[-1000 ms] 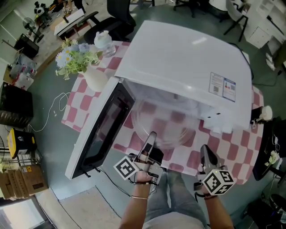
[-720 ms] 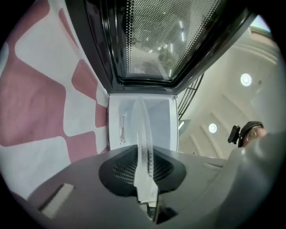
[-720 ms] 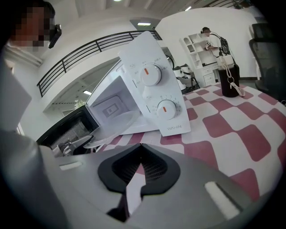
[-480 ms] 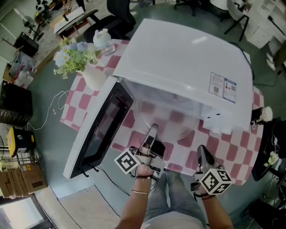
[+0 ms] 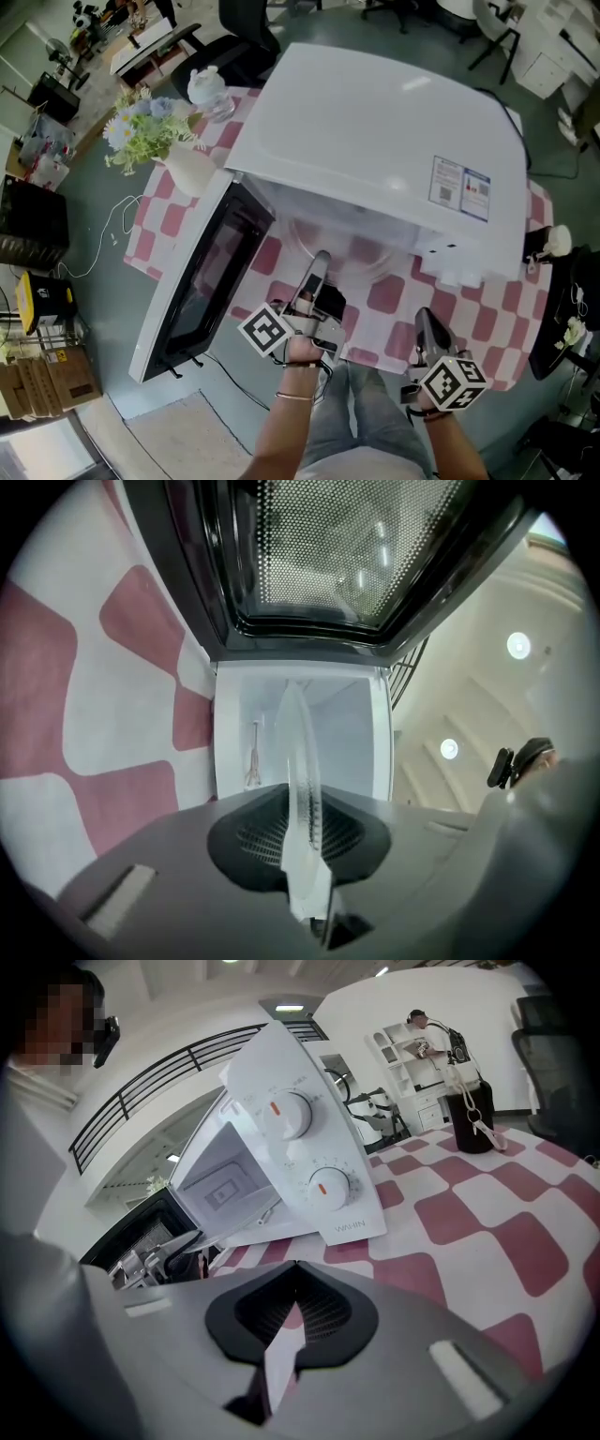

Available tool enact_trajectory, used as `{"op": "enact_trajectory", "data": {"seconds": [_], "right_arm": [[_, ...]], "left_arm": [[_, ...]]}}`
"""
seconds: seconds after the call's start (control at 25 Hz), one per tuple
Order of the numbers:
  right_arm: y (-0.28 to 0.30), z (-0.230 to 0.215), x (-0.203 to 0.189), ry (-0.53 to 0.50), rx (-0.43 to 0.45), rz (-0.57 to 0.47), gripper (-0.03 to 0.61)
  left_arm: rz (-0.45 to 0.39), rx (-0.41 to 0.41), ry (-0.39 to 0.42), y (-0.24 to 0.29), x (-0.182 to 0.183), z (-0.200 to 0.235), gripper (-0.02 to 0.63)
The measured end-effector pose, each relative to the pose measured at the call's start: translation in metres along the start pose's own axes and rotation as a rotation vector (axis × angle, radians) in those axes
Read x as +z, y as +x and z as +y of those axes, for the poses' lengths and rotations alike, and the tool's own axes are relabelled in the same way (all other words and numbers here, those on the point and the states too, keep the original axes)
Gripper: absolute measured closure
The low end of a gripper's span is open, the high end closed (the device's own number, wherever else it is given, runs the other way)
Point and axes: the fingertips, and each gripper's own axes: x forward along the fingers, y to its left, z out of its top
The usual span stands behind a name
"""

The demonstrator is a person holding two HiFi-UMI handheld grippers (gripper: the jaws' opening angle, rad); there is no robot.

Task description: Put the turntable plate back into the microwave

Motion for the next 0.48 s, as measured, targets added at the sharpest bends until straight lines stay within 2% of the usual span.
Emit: {"op": "enact_trajectory", "data": {"seconds": [0.48], "right_arm": [[0.004, -0.011, -0.001, 0.016, -0.020, 0.022, 0.568]], "left_arm": [[-0.014, -0.023, -0.011, 0.029, 0.006, 0.001, 0.574]]}}
